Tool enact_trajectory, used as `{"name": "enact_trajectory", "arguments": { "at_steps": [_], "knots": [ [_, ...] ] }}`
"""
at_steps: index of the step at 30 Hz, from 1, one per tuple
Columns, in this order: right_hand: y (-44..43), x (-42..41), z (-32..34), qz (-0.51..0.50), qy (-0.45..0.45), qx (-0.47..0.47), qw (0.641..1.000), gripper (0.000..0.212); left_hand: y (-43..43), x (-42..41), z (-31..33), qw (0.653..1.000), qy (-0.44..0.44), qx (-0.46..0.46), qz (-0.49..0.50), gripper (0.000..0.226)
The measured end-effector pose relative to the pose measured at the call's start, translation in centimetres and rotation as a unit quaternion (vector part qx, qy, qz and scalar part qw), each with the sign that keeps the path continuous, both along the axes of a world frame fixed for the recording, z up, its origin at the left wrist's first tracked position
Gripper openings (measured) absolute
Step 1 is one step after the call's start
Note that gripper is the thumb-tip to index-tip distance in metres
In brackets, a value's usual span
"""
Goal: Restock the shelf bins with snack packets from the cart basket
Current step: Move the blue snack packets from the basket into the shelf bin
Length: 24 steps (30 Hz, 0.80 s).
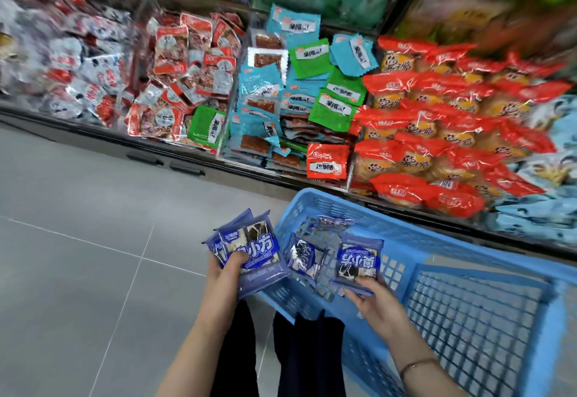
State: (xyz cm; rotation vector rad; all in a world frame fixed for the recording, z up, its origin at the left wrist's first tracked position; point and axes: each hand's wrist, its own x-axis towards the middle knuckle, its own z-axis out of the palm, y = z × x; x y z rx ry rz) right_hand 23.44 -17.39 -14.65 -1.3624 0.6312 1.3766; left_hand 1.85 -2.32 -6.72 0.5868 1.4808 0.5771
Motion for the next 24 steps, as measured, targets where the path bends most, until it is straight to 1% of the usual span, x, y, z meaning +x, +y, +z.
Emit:
{"name": "enact_trajectory", "arguments": {
  "at_steps": [1, 3, 5, 7, 9, 12, 14, 15, 17, 19, 20, 24],
  "knots": [
    [0.2, -0.2, 1.3, -0.004, -0.006, 0.009, 1.0, 0.013, 0.2, -0.3, 1.1, 1.0, 0.005, 0.005, -0.004, 0.028],
    [1.0, -0.7, 4.2, 0.011, -0.038, 0.021, 0.999, 0.023, 0.6, -1.1, 3.4, 1.0, 0.007, 0.022, -0.001, 0.025],
    [2.2, -1.5, 7.3, 0.051, -0.089, 0.026, 0.994, 0.034, 1.0, -2.4, 5.4, 0.999, 0.004, 0.035, 0.0, 0.027],
    [3.7, -2.4, 10.3, 0.092, -0.152, 0.029, 0.984, 0.037, 1.6, -4.1, 7.2, 0.999, -0.006, 0.044, 0.008, 0.026],
    [5.5, -3.5, 13.2, 0.141, -0.226, 0.047, 0.963, 0.035, 2.5, -6.1, 8.6, 0.998, -0.026, 0.055, 0.004, 0.025],
    [8.3, -5.5, 17.0, 0.198, -0.334, 0.064, 0.919, 0.035, 4.7, -10.0, 10.2, 0.996, -0.03, 0.082, -0.015, 0.025],
    [10.0, -7.4, 19.0, 0.19, -0.357, 0.088, 0.91, 0.033, 6.4, -12.9, 11.3, 0.995, -0.03, 0.096, -0.02, 0.029],
    [10.9, -8.6, 20.1, 0.178, -0.355, 0.105, 0.912, 0.029, 7.4, -14.3, 11.9, 0.994, -0.032, 0.106, -0.02, 0.029],
    [12.3, -10.9, 21.7, 0.111, -0.317, 0.142, 0.931, 0.022, 9.1, -17.0, 13.4, 0.992, -0.036, 0.122, -0.022, 0.026],
    [13.5, -13.2, 22.8, 0.023, -0.241, 0.167, 0.956, 0.022, 10.5, -19.4, 14.7, 0.989, -0.043, 0.139, -0.029, 0.025],
    [14.1, -14.4, 23.3, -0.003, -0.205, 0.173, 0.963, 0.02, 11.1, -20.5, 15.1, 0.988, -0.046, 0.145, -0.029, 0.026],
    [15.8, -18.7, 24.0, -0.02, -0.124, 0.189, 0.974, 0.016, 13.1, -23.8, 15.5, 0.99, -0.054, 0.132, 0.0, 0.027]
  ]
}}
